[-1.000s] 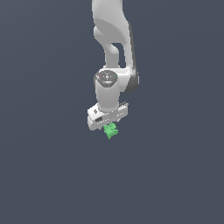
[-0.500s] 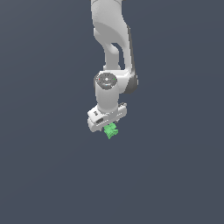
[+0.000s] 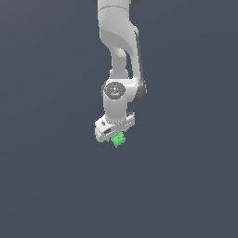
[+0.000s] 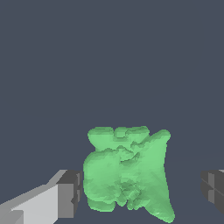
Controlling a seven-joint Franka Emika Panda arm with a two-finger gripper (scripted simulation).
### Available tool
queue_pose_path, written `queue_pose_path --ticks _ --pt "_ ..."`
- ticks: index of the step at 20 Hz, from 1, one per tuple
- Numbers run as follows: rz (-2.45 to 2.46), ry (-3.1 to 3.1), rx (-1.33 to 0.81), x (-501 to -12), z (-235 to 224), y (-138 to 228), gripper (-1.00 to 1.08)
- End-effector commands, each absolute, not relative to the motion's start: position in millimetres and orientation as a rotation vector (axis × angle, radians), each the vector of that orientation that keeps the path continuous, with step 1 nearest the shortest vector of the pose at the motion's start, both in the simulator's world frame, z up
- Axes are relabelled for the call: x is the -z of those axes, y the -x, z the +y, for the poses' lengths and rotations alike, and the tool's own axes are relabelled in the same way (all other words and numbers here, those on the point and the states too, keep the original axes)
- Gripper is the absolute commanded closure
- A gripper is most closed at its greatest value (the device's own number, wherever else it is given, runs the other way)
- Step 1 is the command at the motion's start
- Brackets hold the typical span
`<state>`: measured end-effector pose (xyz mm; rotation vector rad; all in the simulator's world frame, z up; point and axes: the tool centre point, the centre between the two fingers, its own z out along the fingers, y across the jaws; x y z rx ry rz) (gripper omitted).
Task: Pick up the object and move it to a goal position.
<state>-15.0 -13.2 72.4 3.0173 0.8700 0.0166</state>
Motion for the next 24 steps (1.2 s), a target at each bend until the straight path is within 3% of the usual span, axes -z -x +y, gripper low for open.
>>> queue_pose_path --ticks 1,8,9,24 --pt "0.863 -3.021 0.000 -54 -17 19 -0.92" --pt "0.864 -3.020 0.000 -40 -18 18 -0.92" --pt "0.864 -3.020 0.000 -40 -18 18 1.08" --pt "0.862 -3.020 -0.002 -47 -9 14 1.08"
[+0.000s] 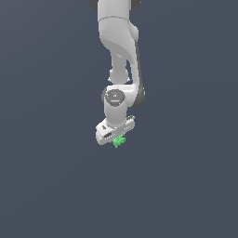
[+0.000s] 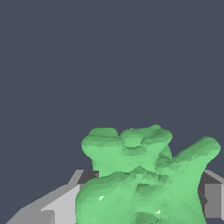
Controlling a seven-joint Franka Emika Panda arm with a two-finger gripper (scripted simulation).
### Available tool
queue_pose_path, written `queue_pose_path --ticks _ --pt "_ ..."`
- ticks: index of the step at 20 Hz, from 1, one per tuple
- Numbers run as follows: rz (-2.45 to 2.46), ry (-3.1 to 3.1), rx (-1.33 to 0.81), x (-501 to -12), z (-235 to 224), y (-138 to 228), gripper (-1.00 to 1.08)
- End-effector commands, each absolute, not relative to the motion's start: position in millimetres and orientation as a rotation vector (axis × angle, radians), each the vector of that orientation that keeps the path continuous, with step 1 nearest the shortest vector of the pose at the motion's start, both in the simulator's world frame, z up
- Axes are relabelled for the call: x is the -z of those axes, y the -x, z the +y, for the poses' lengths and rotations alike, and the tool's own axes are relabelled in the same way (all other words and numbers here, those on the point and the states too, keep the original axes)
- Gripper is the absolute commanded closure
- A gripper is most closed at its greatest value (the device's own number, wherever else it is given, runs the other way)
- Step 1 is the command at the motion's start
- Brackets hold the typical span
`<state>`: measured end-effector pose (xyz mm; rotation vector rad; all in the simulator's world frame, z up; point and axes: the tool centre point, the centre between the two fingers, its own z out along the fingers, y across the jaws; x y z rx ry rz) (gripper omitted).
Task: Pick up the object and move it to a goal position.
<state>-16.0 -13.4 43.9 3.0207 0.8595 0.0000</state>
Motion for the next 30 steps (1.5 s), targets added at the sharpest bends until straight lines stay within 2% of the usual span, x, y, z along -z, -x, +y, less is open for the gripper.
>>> queue_pose_path --ticks 1,7,22,30 --pt "0.862 -3.020 -0.002 -49 -4 13 1.08" --pt "0.862 -3.020 -0.002 -72 38 -1 1.08" --pt "0.862 -3.020 -0.001 -149 177 -51 1.08" --pt "0.863 -3.021 0.000 -174 222 -69 1.08"
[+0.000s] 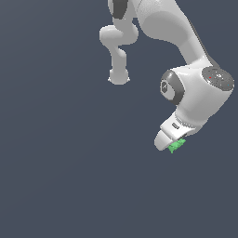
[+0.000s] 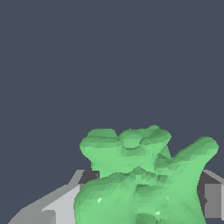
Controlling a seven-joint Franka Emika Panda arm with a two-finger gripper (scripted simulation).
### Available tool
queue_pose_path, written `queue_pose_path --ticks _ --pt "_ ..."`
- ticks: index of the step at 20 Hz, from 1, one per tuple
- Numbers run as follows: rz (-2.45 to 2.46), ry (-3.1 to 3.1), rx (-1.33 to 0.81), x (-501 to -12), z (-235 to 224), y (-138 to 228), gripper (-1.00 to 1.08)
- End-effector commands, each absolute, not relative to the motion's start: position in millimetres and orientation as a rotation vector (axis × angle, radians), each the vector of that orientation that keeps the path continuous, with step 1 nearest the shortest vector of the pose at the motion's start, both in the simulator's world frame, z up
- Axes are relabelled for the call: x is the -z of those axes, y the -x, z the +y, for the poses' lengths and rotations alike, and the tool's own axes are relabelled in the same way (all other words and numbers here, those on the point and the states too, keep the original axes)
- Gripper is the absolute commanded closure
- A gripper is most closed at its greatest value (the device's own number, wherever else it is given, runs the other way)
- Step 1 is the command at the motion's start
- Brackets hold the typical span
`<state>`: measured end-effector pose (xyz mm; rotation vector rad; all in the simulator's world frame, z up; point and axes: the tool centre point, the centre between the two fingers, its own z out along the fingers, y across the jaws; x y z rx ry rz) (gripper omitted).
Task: Pick up the object and move it to a goal position.
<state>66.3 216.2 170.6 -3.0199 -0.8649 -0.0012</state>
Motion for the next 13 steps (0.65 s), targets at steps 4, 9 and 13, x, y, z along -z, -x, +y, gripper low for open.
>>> queue_pose_path --ticks 4,9,13 --pt "-0.864 3.021 0.000 -181 235 -75 1.08" --pt "-0.864 3.021 0.000 -185 242 -79 1.08" --pt "-0.864 3.020 0.000 -186 244 -80 1.08"
